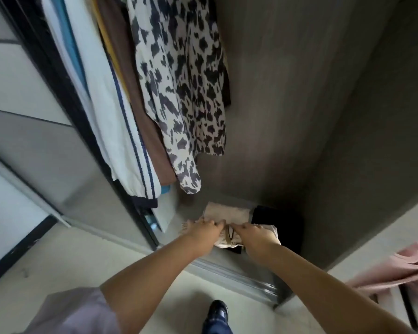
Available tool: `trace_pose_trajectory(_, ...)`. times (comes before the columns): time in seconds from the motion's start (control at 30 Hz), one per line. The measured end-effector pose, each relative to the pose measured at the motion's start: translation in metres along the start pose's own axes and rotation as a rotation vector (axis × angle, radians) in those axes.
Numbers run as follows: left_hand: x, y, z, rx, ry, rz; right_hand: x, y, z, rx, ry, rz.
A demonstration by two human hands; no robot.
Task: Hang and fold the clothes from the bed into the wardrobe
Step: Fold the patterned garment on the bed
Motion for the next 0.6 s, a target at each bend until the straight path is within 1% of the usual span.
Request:
trace_pose_trajectory(0.07, 0.01, -0.015, -0.044, 0.01, -0.038, -0.001, 0.009, 0.009, -0.042, 0.024, -0.015, -0.022)
trace_pose_trajectory(0.2, 0.024, -0.047, -0.134, 0.024, -0.094, -0.025, 0.03, 0.028, -0.132, 0.104, -0.054, 0.082)
trace_pose_trajectory(0.27, 0.031, -0.062, -0.176, 0.021, -0.087, -0.013, 0.036, 0.034, -0.176, 0.125, 0.015, 0.144)
trace_pose_trajectory(0.33, 0.044, -0.078, -0.218, 0.022, -0.041, -0.007, 0.047, 0.04, -0.222, 0.135, 0.051, 0.19)
trace_pose_trajectory(0.4, 0.058, -0.093, -0.262, 0.046, 0.021, -0.011, 0.07, 0.051, -0.27, 0.151, 0.127, 0.125)
trace_pose_trajectory(0.5, 0.094, -0.111, -0.331, 0.064, 0.054, 0.016, 0.104, 0.06, -0.333, 0.173, 0.181, 0.197)
trace_pose_trajectory(0.53, 0.111, -0.115, -0.353, 0.081, 0.064, 0.002, 0.124, 0.065, -0.352, 0.19, 0.188, 0.198)
trace_pose_trajectory(0.6, 0.145, -0.12, -0.391, 0.124, 0.129, -0.015, 0.167, 0.078, -0.386, 0.258, 0.112, 0.118)
Point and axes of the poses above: each hand's wrist, its own z-axis away from the middle knuckle, its own x-axis out of the palm, y = z × x, the point moved 3 cm from there along -z, towards the middle knuckle, and after that the axes turned 8 degrees about x, right-handed, at the moved point
